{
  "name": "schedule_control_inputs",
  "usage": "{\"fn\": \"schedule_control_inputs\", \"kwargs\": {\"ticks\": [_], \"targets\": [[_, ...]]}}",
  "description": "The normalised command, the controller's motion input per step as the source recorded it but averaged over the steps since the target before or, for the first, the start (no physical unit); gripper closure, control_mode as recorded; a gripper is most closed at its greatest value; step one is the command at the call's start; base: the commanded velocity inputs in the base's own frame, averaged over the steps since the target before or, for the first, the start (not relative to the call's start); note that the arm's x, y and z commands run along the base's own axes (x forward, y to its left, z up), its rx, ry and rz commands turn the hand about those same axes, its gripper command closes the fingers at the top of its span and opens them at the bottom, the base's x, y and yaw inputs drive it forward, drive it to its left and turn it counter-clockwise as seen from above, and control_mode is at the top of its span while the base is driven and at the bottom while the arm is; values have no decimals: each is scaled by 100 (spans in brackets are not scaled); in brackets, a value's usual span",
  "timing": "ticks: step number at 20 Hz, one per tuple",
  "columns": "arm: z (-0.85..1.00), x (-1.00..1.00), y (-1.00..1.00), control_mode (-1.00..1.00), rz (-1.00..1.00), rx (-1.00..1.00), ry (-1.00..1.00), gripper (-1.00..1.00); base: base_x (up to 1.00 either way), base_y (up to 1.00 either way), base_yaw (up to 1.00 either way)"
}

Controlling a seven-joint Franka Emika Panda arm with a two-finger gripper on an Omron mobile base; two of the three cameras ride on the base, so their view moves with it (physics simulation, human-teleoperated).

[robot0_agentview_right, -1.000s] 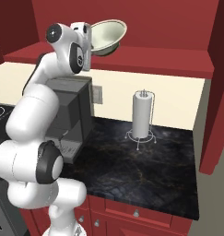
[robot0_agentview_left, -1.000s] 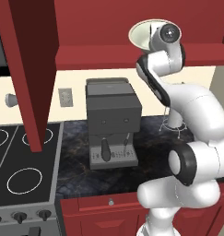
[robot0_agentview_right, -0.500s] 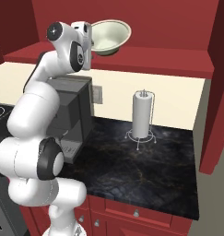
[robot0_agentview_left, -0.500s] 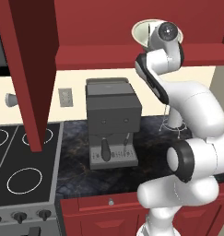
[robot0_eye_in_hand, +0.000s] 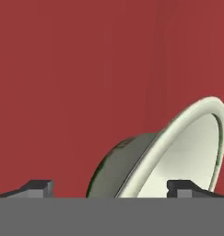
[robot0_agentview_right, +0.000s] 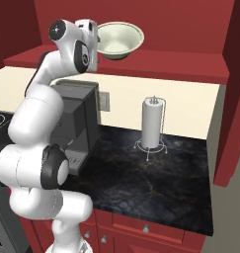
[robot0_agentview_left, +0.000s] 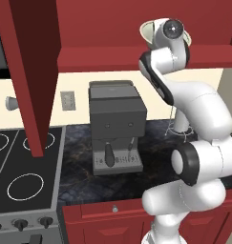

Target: Pick the mug and place it in the sink. Pick the bowl and place it in the open cabinet and then close the cabinet.

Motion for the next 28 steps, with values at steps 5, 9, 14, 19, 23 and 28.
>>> {"fn": "schedule_control_inputs", "kwargs": {"ticks": [5, 9, 14, 19, 23, 28], "targets": [[51, 0, 18, -100, 0, -9, -26, -100, 0, 0, 0], [75, 1, 15, -100, 2, -8, -41, -100, 0, 0, 0], [21, -1, 10, -100, 0, -5, -19, -100, 0, 0, 0], [0, -43, 16, -100, 0, -3, 0, -100, 0, 0, 0], [5, -99, 9, -100, 0, -1, 2, -100, 0, 0, 0], [2, -100, 5, -100, 0, 0, 14, -100, 0, 0, 0]]}}
